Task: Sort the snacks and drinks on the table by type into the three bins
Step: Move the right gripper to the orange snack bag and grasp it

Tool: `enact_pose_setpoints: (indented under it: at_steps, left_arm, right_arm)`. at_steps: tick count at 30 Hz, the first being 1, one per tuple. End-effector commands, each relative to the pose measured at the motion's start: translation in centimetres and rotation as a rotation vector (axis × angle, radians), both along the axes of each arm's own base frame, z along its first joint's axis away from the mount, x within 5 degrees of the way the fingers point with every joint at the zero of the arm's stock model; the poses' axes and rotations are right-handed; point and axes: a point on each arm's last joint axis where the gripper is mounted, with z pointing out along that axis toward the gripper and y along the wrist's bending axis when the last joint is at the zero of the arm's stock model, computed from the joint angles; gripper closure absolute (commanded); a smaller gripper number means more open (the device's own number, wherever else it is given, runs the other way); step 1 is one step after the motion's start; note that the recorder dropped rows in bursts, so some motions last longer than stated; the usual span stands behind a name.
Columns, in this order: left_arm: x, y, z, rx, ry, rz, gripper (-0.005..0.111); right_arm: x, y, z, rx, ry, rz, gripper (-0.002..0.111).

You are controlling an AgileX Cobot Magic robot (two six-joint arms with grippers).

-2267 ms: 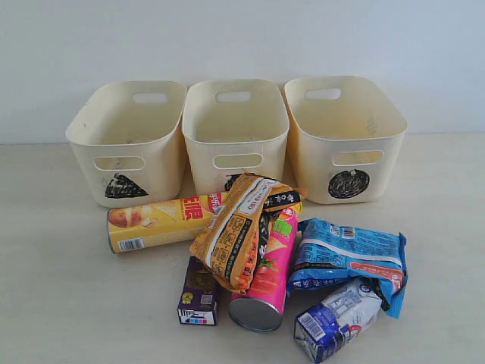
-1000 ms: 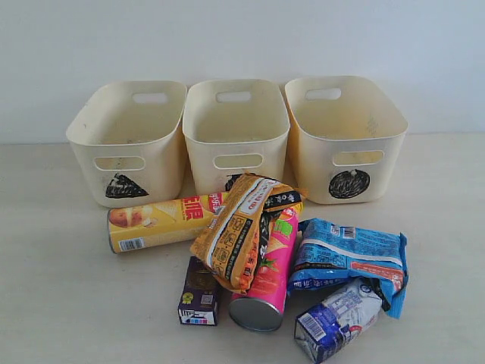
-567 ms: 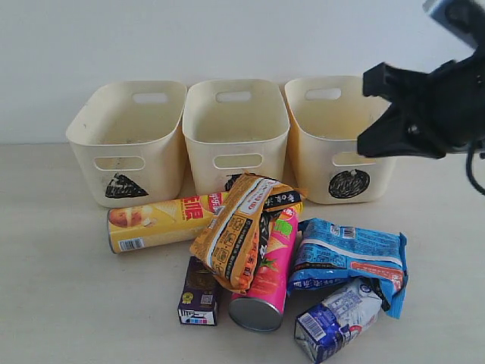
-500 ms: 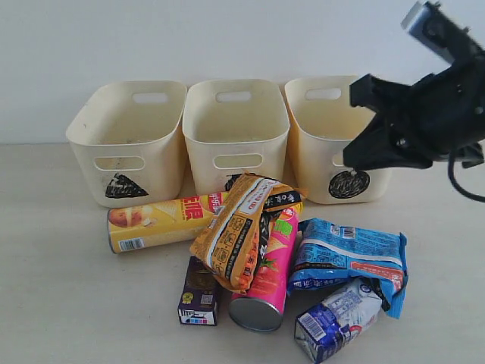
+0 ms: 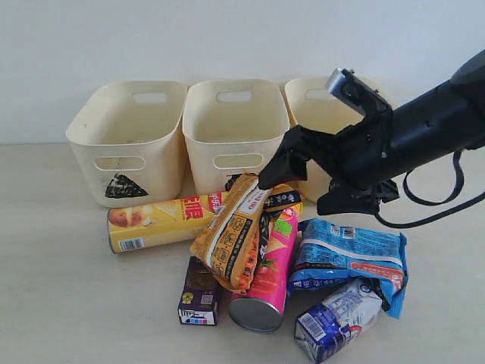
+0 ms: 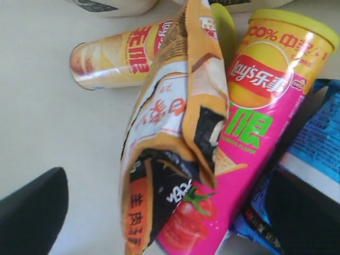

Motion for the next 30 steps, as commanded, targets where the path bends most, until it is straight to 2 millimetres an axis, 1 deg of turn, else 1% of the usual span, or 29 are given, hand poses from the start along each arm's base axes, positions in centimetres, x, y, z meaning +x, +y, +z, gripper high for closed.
enact_pose_setpoints:
  at_steps: [1,7,10,15,19,21,22,23,25,30]
  left_arm:
    - [0.0,0.0,0.2,-0.016,-0.015,0.005,0.103]
    - [0.0,0.0,0.2,-0.016,-0.015,0.005,0.103]
    - [0.0,0.0,0.2,-0.016,-0.015,0.005,0.103]
    - [0.0,0.0,0.2,-0.016,-0.015,0.005,0.103]
    - [0.0,0.0,0.2,-0.016,-0.015,0.005,0.103]
    - [0.0,0.0,0.2,-0.016,-0.015,0.005,0.103]
    - [0.0,0.0,0.2,-0.016,-0.015,0.005,0.103]
    - [0.0,0.0,0.2,-0.016,-0.015,0.005,0.103]
    - [0.0,0.0,0.2,-0.016,-0.015,0.005,0.103]
    - [0.0,0.0,0.2,-0.016,-0.015,0.005,0.103]
  right_arm:
    - [1.3,1.0,-1.0,-0.016,-0.03,-0.009,0.018]
    - [3.0,3.8,-2.0,-0.013,-0.04,0.023,0.018]
    - [3.7,4.8,-2.8,-0.011,-0.028,0.015,0.018]
    - [4.5,5.8,-4.1,-0.024,-0.021,0.011,0.018]
    - [4.6,5.9,-4.8,-0.017,0.002,0.004,0.018]
    - [4.6,5.9,-4.8,-0.022,-0.008,0.015,0.022]
    - [4.6,5.9,-4.8,-0.022,-0.01,0.017,0.026]
    - [4.6,6.0,-4.7,-0.022,-0.011,0.017,0.033]
    - [4.7,6.0,-4.6,-0.018,-0.014,0.02,0.05]
    - [4.8,6.4,-3.4,0.013,-0.017,0.063,0.109]
